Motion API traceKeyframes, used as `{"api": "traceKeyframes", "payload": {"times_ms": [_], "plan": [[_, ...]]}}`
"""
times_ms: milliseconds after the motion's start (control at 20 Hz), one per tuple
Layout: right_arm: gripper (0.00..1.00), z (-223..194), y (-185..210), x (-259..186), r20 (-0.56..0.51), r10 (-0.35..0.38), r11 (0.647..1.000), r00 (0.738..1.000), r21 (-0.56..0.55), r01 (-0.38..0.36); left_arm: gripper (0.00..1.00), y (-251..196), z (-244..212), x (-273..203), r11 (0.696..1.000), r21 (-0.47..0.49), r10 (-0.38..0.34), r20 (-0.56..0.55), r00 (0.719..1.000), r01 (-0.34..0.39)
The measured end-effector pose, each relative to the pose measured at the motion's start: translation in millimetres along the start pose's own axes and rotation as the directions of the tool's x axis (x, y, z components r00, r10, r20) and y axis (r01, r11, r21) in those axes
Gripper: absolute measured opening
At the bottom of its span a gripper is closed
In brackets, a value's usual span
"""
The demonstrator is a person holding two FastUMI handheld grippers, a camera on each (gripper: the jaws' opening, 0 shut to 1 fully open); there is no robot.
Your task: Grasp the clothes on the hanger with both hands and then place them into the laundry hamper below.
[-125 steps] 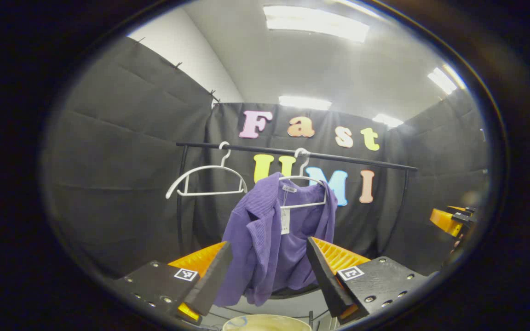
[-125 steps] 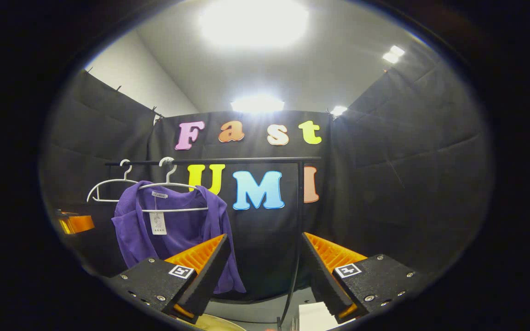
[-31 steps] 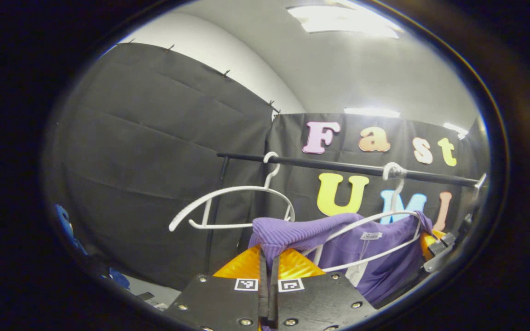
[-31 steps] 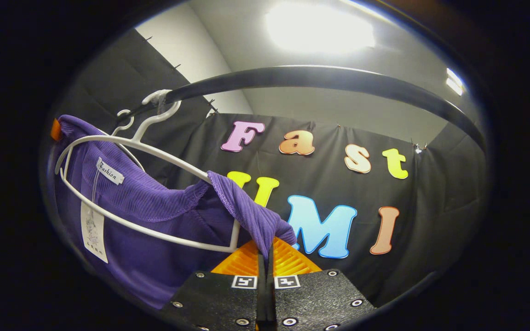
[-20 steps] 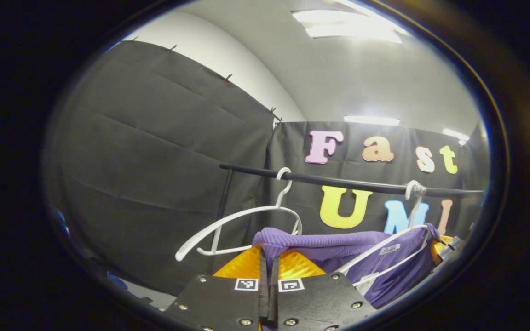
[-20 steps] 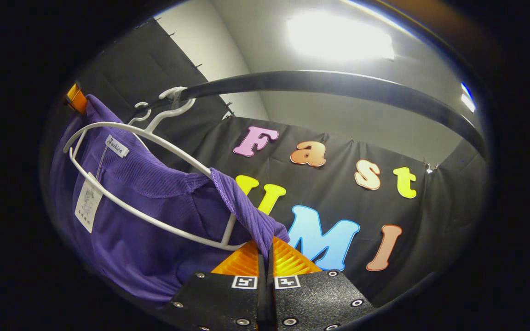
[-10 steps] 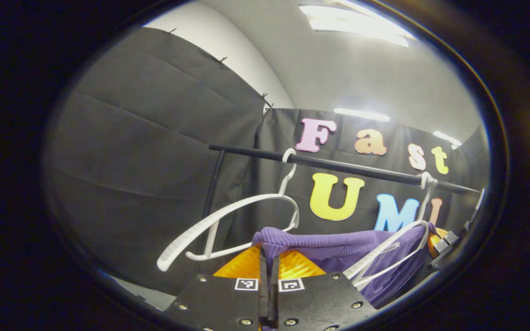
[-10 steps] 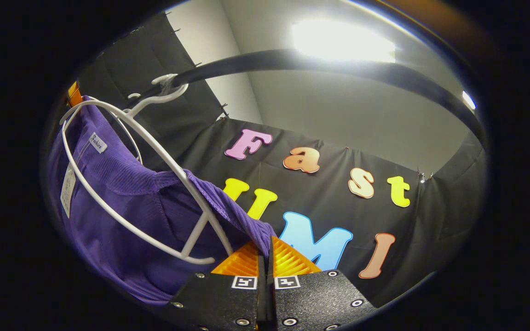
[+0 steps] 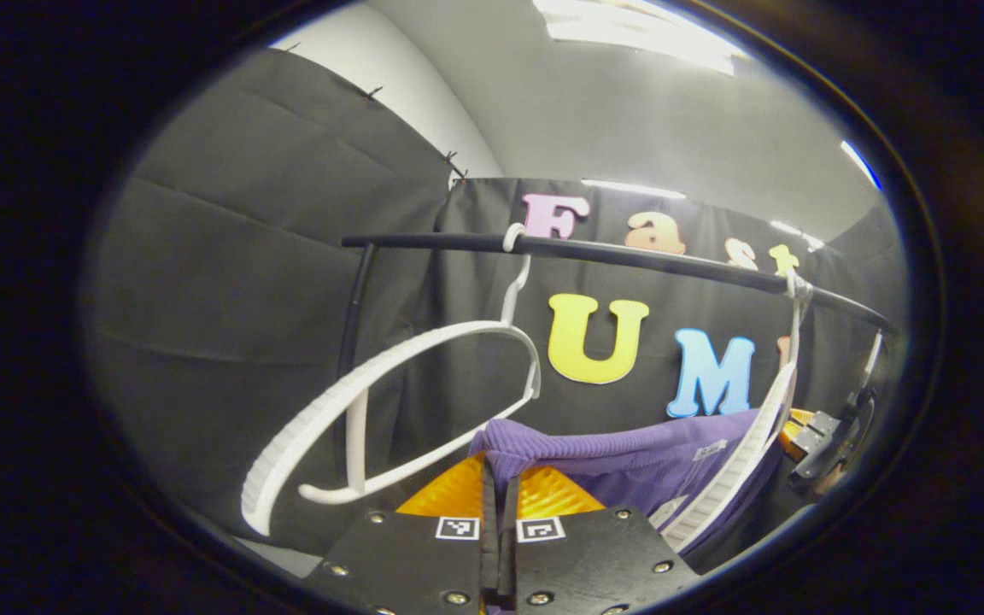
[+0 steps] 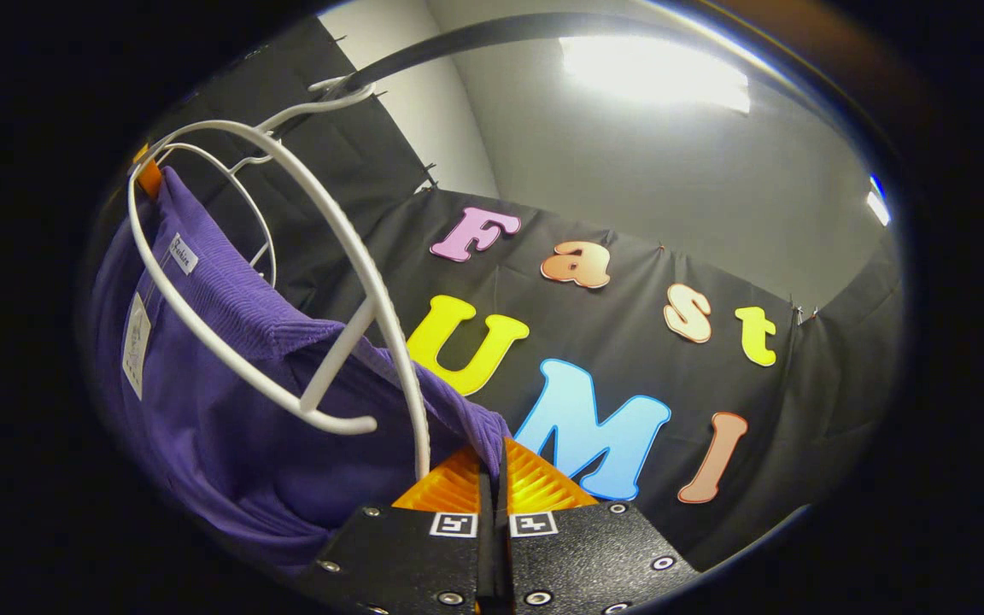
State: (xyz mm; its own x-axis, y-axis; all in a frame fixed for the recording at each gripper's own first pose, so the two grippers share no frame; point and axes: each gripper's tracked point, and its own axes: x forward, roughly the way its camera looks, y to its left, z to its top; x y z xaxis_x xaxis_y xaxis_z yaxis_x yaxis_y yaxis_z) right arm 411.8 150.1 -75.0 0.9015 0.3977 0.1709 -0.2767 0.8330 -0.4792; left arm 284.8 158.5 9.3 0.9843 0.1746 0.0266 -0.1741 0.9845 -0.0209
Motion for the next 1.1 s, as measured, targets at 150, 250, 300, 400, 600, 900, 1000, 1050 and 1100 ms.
{"api": "traceKeyframes", "payload": {"times_ms": [150, 250, 300, 400, 600, 900, 1000, 1050, 1100], "plan": [[0.0, -19.4, 14.7, -8.5, -0.048, 0.035, 0.999, 0.998, 0.003, -0.035, 0.01, 2.9, -22.1, 0.5, 1.0, 0.006, 0.01, -0.042, 0.999, -0.01], [0.0, -24.6, 22.9, -16.7, -0.064, 0.055, 0.998, 0.996, 0.006, -0.055, 0.01, 7.6, -27.7, -15.0, 0.999, -0.016, 0.028, -0.058, 0.998, -0.029], [0.0, -25.4, 27.3, -22.2, -0.068, 0.065, 0.998, 0.996, 0.014, -0.064, 0.05, 11.0, -32.2, -21.1, 0.999, -0.022, 0.041, -0.065, 0.997, -0.043], [0.0, -29.1, 35.3, -35.9, -0.082, 0.091, 0.995, 0.992, 0.036, -0.088, 0.01, 13.9, -39.2, -35.2, 0.997, -0.032, 0.072, -0.082, 0.994, -0.075], [0.0, -27.9, 41.4, -69.8, -0.093, 0.132, 0.988, 0.987, 0.087, -0.124, 0.01, 10.8, -41.5, -74.5, 0.991, -0.018, 0.13, -0.087, 0.988, -0.132], [0.0, 1.0, 35.1, -141.2, -0.1, 0.163, 0.976, 0.982, 0.162, -0.145, 0.01, -1.2, -43.1, -157.5, 0.983, -0.05, 0.172, -0.08, 0.982, -0.176], [0.0, 16.4, 37.0, -167.8, -0.115, 0.154, 0.975, 0.981, 0.178, -0.132, 0.01, -3.4, -37.0, -182.8, 0.991, -0.039, 0.127, -0.056, 0.99, -0.129], [0.0, 26.1, 38.0, -180.8, -0.123, 0.141, 0.978, 0.982, 0.174, -0.118, 0.01, -2.3, -35.7, -192.0, 0.995, -0.031, 0.097, -0.049, 0.994, -0.099], [0.0, 36.3, 38.1, -194.0, -0.134, 0.123, 0.981, 0.983, 0.165, -0.101, 0.01, -0.8, -38.6, -199.9, 0.997, -0.035, 0.061, -0.06, 0.996, -0.063]]}}
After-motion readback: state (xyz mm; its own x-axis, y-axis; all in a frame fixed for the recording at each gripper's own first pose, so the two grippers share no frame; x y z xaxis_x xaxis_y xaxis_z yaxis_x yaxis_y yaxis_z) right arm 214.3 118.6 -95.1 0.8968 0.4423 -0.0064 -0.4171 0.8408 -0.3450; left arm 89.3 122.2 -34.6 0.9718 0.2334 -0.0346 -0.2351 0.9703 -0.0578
